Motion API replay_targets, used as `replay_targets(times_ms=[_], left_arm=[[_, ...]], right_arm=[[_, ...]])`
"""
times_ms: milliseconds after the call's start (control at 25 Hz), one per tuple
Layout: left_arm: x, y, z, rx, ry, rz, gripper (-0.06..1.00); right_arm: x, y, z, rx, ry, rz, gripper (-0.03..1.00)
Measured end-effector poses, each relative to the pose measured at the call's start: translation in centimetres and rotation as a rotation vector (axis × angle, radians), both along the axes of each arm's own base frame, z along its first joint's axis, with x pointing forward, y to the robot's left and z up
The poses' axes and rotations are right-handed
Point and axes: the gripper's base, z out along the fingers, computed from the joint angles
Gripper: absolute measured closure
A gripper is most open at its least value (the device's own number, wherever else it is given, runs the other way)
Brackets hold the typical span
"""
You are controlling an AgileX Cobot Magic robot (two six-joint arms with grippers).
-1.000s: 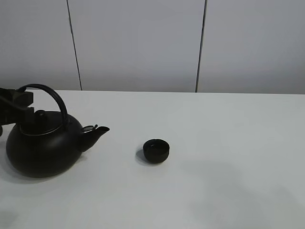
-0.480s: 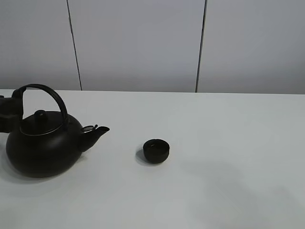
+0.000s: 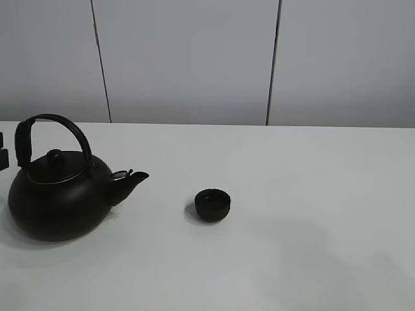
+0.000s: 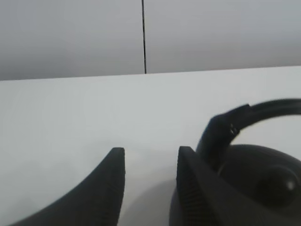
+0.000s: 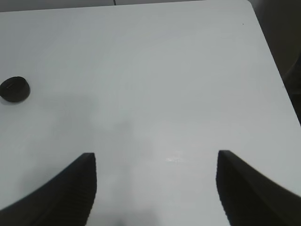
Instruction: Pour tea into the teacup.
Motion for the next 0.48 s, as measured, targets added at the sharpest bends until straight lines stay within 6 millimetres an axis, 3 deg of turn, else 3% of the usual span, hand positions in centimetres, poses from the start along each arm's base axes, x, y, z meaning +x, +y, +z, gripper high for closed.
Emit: replay_targets(times_ms=[280, 480], left_arm=[[2.6, 0.8, 3.5, -0.011, -0.163, 0.009, 0.67], [4.0, 0.2, 7.0, -0.066, -0.151, -0.037, 0.67]], right_arm=[[0.0, 0.0, 0.0, 0.000, 0.000, 0.000, 0.47], [0.0, 0.0, 0.0, 0.000, 0.000, 0.000, 0.47]])
